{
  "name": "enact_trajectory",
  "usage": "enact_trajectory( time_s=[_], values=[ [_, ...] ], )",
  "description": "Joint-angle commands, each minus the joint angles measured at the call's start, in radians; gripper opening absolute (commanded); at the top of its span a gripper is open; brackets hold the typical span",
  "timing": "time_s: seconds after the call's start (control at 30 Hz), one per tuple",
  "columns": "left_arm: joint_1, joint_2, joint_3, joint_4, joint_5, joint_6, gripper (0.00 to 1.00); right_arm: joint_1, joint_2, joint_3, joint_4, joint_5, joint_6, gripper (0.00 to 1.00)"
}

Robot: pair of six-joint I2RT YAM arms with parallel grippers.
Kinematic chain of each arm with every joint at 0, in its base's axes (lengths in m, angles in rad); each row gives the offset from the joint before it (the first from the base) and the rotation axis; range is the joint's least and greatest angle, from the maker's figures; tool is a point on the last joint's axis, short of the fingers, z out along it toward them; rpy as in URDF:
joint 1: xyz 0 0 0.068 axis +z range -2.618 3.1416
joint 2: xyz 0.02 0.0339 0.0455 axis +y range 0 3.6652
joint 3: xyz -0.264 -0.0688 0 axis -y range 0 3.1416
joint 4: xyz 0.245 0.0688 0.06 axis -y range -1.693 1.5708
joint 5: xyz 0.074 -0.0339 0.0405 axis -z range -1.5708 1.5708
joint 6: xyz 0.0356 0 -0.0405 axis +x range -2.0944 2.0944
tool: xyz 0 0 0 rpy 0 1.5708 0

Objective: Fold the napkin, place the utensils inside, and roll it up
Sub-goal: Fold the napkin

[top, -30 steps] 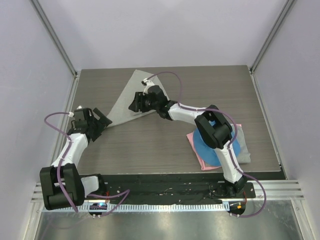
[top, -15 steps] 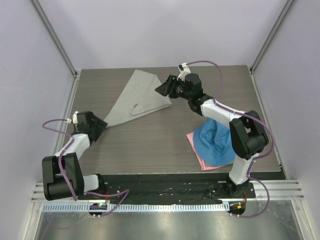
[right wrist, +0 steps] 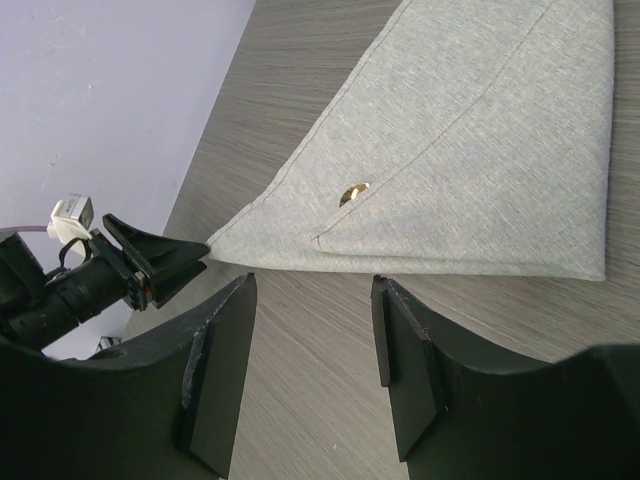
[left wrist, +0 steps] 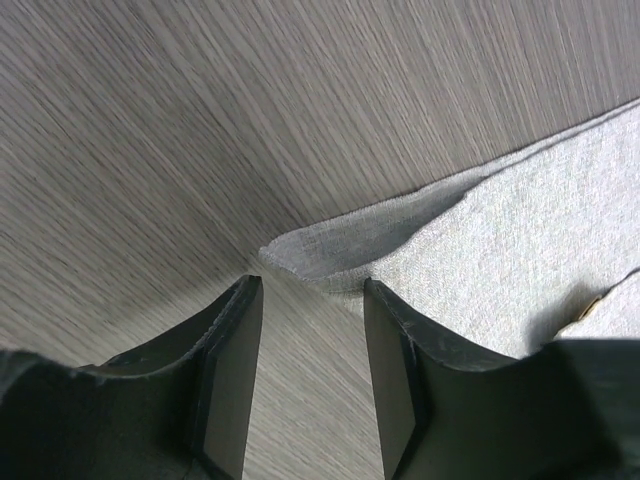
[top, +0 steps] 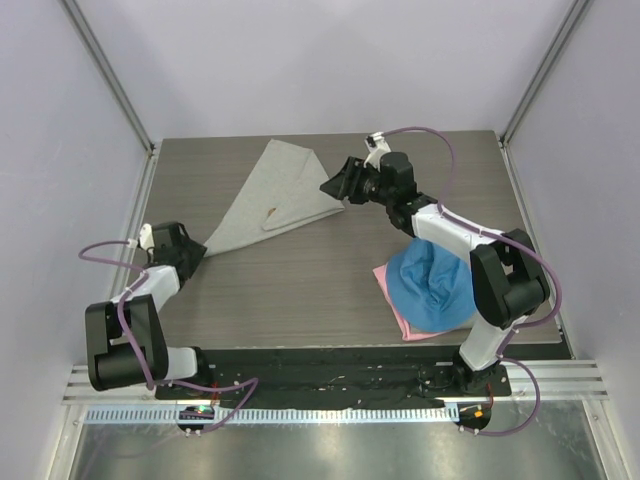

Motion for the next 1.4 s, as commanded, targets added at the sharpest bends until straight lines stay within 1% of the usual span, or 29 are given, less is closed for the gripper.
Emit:
enact_trajectory(
  time_s=[0.0, 0.3, 0.7, 0.77, 0.83, 0.87, 0.93, 1.07, 1.2, 1.37],
  values=[
    [0.014, 0.017, -0.003, 0.061, -0.039, -0.005, 0.48, -0.008, -0.036, -0.012, 0.007, -0.029, -0.015, 0.58],
    [0.020, 0.069, -0.002, 0.080, -0.022, -0.004, 0.42, -0.012, -0.031, -0.016, 0.018, -0.050, -0.003, 0.57],
    [0.022, 0.129, 0.002, 0.087, -0.004, 0.002, 0.26, -0.022, -0.065, -0.036, 0.034, -0.053, -0.004, 0.57],
    [0.022, 0.129, -0.005, 0.095, -0.005, 0.004, 0.18, -0.022, -0.068, -0.041, 0.032, -0.053, -0.007, 0.57],
    [0.022, 0.128, -0.008, 0.110, -0.001, 0.008, 0.13, -0.023, -0.071, -0.042, 0.029, -0.052, -0.010, 0.57],
    [0.022, 0.126, -0.009, 0.113, 0.002, 0.011, 0.07, -0.022, -0.073, -0.044, 0.027, -0.052, -0.012, 0.57],
    [0.022, 0.125, -0.012, 0.121, 0.004, 0.021, 0.00, -0.026, -0.074, -0.045, 0.015, -0.049, -0.018, 0.57],
    [0.036, 0.086, -0.008, 0.109, -0.018, 0.034, 0.00, -0.038, -0.100, -0.059, -0.008, -0.039, -0.029, 0.57],
    [0.060, -0.005, 0.002, 0.092, -0.039, 0.054, 0.00, -0.066, -0.129, -0.081, -0.020, -0.038, -0.029, 0.57],
    [0.079, -0.079, 0.035, 0.046, -0.067, 0.091, 0.00, -0.086, -0.136, -0.093, -0.023, -0.039, -0.036, 0.57]
  ],
)
